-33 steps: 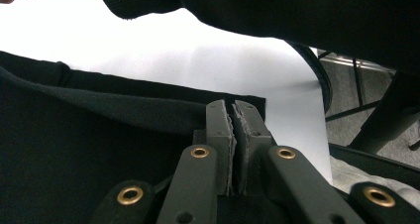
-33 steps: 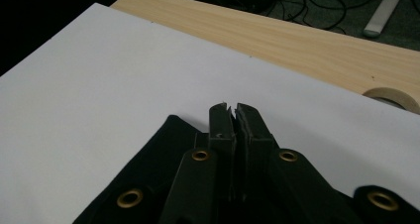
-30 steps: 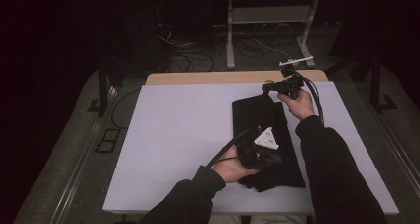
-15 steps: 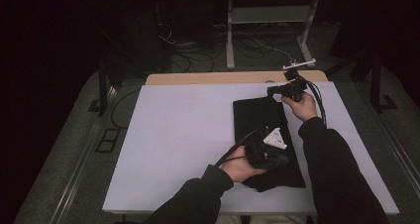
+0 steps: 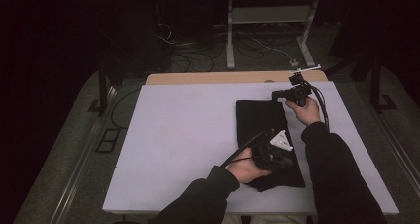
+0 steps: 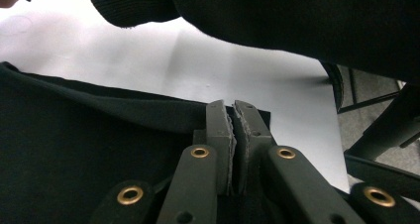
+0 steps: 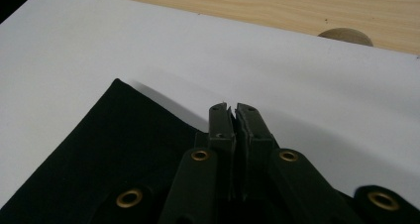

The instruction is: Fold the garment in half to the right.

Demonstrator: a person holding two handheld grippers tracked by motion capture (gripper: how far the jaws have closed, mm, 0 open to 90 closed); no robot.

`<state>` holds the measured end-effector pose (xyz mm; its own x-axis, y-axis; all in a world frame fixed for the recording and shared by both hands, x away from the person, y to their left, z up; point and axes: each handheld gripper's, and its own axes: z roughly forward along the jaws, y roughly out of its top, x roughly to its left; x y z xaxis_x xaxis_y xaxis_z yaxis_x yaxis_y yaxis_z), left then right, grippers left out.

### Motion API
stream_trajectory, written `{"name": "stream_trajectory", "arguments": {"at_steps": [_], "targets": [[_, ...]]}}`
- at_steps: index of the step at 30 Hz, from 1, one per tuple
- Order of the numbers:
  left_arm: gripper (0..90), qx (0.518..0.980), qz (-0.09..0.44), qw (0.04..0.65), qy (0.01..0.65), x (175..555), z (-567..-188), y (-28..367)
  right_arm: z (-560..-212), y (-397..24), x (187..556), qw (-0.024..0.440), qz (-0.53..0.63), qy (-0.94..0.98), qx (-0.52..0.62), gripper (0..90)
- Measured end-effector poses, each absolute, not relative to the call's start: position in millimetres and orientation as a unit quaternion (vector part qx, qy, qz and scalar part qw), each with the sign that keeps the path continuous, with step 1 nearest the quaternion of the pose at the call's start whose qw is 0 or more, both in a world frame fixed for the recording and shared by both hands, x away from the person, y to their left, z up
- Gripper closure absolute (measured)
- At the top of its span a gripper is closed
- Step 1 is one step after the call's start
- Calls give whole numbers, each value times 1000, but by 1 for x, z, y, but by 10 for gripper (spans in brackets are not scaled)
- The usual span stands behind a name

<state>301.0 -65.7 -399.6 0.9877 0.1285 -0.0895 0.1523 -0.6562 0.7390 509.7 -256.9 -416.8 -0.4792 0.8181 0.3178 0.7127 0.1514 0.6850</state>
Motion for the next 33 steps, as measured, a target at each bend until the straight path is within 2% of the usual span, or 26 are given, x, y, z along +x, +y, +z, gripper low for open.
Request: {"name": "stream_trajectory", "arguments": {"at_steps": [13, 17, 22, 25, 29, 33], "targets": [[847, 913, -16, 401, 74, 302, -404, -74, -424, -263, 509, 67, 404, 755, 513, 838], [847, 913, -13, 401, 74, 302, -404, -76, -419, -266, 506, 68, 406, 747, 522, 779], [848, 913, -14, 400, 76, 302, -405, -78, -409, -273, 497, 85, 403, 742, 529, 639], [848, 914, -13, 398, 75, 300, -405, -82, -404, -277, 492, 91, 409, 740, 526, 512], [848, 916, -14, 395, 74, 300, -406, -86, -398, -282, 485, 89, 414, 740, 523, 274], [848, 918, -13, 390, 71, 302, -407, -90, -396, -284, 477, 92, 411, 746, 516, 145]]}}
